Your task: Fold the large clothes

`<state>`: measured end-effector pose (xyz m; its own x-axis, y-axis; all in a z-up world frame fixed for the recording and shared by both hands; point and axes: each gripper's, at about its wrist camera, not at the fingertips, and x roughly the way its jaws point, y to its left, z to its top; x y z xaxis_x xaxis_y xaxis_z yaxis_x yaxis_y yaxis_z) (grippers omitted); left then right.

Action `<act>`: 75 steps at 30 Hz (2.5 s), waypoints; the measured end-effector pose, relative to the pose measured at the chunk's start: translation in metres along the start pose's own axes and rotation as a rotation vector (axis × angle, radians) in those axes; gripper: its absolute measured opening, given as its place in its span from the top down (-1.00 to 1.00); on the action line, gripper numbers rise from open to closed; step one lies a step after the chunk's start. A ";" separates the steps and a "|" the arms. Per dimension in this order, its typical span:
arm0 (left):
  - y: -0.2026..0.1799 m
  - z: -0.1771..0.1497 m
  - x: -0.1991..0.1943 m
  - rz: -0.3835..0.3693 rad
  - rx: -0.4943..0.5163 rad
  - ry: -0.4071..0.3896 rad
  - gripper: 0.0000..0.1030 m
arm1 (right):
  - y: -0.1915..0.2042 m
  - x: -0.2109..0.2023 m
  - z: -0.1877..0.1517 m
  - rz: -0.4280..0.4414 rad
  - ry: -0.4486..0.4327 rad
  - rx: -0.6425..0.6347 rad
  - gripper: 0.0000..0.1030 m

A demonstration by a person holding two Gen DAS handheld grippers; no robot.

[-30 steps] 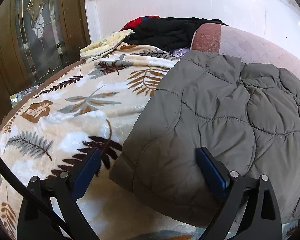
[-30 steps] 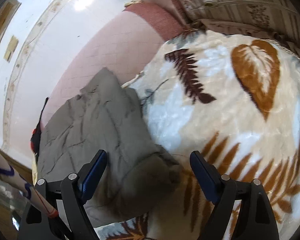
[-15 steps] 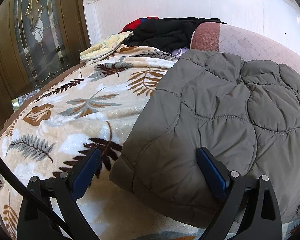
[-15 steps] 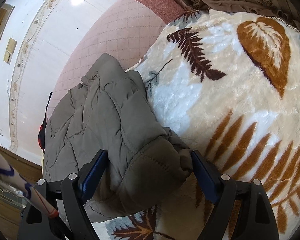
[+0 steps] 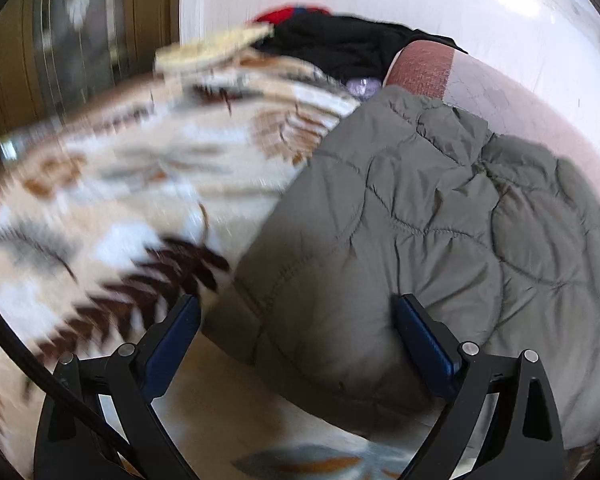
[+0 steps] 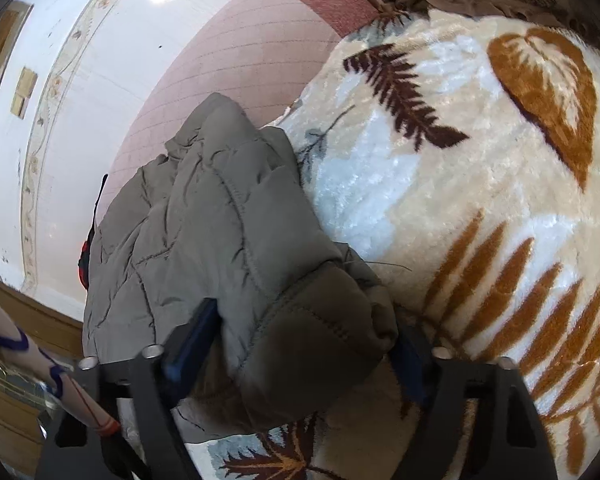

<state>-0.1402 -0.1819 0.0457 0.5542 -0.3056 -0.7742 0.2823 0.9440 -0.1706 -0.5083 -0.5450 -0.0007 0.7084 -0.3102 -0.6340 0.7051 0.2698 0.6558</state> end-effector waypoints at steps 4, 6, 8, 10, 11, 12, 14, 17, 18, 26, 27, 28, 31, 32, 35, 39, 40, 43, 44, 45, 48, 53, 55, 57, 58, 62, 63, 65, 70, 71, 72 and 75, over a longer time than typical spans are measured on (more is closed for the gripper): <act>0.017 0.006 0.001 -0.108 -0.108 0.064 -0.89 | 0.010 -0.004 -0.001 -0.017 -0.034 -0.064 -0.16; 0.024 0.008 0.001 -0.140 -0.157 0.092 -0.88 | 0.010 -0.005 -0.001 -0.019 -0.037 -0.072 -0.16; 0.030 0.013 0.000 -0.178 -0.195 0.125 -0.88 | 0.009 -0.004 0.000 -0.015 -0.031 -0.065 -0.18; 0.038 0.016 0.000 -0.229 -0.249 0.156 -0.88 | 0.009 -0.003 0.001 -0.016 -0.022 -0.062 -0.23; 0.042 0.016 0.001 -0.252 -0.279 0.175 -0.88 | 0.008 -0.003 0.001 -0.016 -0.020 -0.060 -0.26; 0.047 0.016 0.004 -0.286 -0.315 0.201 -0.88 | 0.008 -0.003 0.002 -0.014 -0.018 -0.055 -0.31; 0.054 0.012 0.011 -0.333 -0.358 0.240 -0.88 | 0.007 -0.002 0.001 -0.015 -0.013 -0.046 -0.37; 0.056 0.000 0.033 -0.436 -0.439 0.362 -0.88 | 0.006 -0.001 0.002 -0.013 -0.009 -0.042 -0.40; 0.057 -0.007 0.041 -0.467 -0.470 0.402 -0.88 | 0.006 -0.001 0.002 -0.012 -0.008 -0.041 -0.41; 0.046 0.011 0.036 -0.378 -0.337 0.194 -0.84 | 0.004 0.003 0.001 -0.003 -0.014 -0.044 -0.44; 0.043 0.012 0.039 -0.362 -0.305 0.182 -0.78 | 0.004 0.004 0.001 -0.004 -0.016 -0.046 -0.44; 0.040 0.012 0.040 -0.345 -0.280 0.168 -0.66 | 0.005 0.004 0.001 -0.005 -0.018 -0.048 -0.40; 0.030 0.014 0.031 -0.315 -0.185 0.087 -0.16 | 0.015 0.001 -0.001 -0.029 -0.052 -0.132 -0.02; 0.024 0.016 0.025 -0.298 -0.141 0.058 0.05 | 0.020 -0.001 -0.001 -0.035 -0.062 -0.159 0.06; 0.013 0.017 0.008 -0.257 -0.048 -0.012 0.24 | 0.037 -0.011 -0.003 -0.066 -0.110 -0.261 0.30; 0.006 0.016 -0.003 -0.205 0.032 -0.062 0.31 | 0.054 -0.024 -0.008 -0.099 -0.168 -0.357 0.41; 0.005 0.017 -0.006 -0.199 0.043 -0.075 0.33 | 0.058 -0.027 -0.009 -0.106 -0.180 -0.379 0.42; 0.000 0.019 -0.023 -0.183 0.087 -0.124 0.35 | 0.068 -0.036 -0.009 -0.108 -0.210 -0.420 0.43; -0.002 0.018 -0.029 -0.181 0.093 -0.136 0.35 | 0.071 -0.039 -0.009 -0.106 -0.213 -0.424 0.43; -0.002 0.019 -0.036 -0.184 0.096 -0.144 0.35 | 0.072 -0.040 -0.009 -0.105 -0.216 -0.425 0.44; 0.002 0.021 -0.044 -0.194 0.089 -0.145 0.36 | 0.075 -0.049 -0.008 -0.098 -0.228 -0.423 0.44; 0.007 0.025 -0.059 -0.199 0.068 -0.147 0.36 | 0.087 -0.072 -0.013 -0.075 -0.255 -0.446 0.45; 0.010 0.025 -0.069 -0.204 0.059 -0.149 0.36 | 0.093 -0.081 -0.016 -0.067 -0.260 -0.451 0.45; 0.015 0.023 -0.080 -0.207 0.054 -0.151 0.36 | 0.095 -0.093 -0.019 -0.050 -0.262 -0.441 0.45; 0.016 0.021 -0.085 -0.206 0.053 -0.153 0.36 | 0.096 -0.099 -0.021 -0.044 -0.260 -0.436 0.45; 0.032 0.008 -0.110 -0.213 0.042 -0.150 0.36 | 0.093 -0.129 -0.035 -0.015 -0.260 -0.410 0.45; 0.037 0.002 -0.115 -0.217 0.040 -0.152 0.36 | 0.090 -0.137 -0.041 -0.008 -0.260 -0.404 0.45; 0.050 -0.019 -0.125 -0.207 0.042 -0.142 0.36 | 0.083 -0.151 -0.053 -0.007 -0.255 -0.399 0.45; 0.074 -0.069 -0.150 -0.183 0.088 -0.121 0.33 | 0.059 -0.182 -0.091 -0.023 -0.236 -0.400 0.44; 0.080 -0.076 -0.153 -0.185 0.088 -0.118 0.31 | 0.052 -0.188 -0.099 -0.029 -0.230 -0.399 0.44; 0.086 -0.086 -0.155 -0.184 0.085 -0.110 0.29 | 0.048 -0.192 -0.106 -0.035 -0.226 -0.399 0.44; 0.094 -0.101 -0.147 -0.160 0.084 -0.058 0.18 | 0.029 -0.192 -0.126 -0.080 -0.175 -0.390 0.44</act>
<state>-0.2741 -0.0355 0.0823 0.5408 -0.4595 -0.7045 0.4331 0.8701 -0.2351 -0.6201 -0.3628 0.0888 0.6585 -0.4850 -0.5755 0.7408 0.5524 0.3821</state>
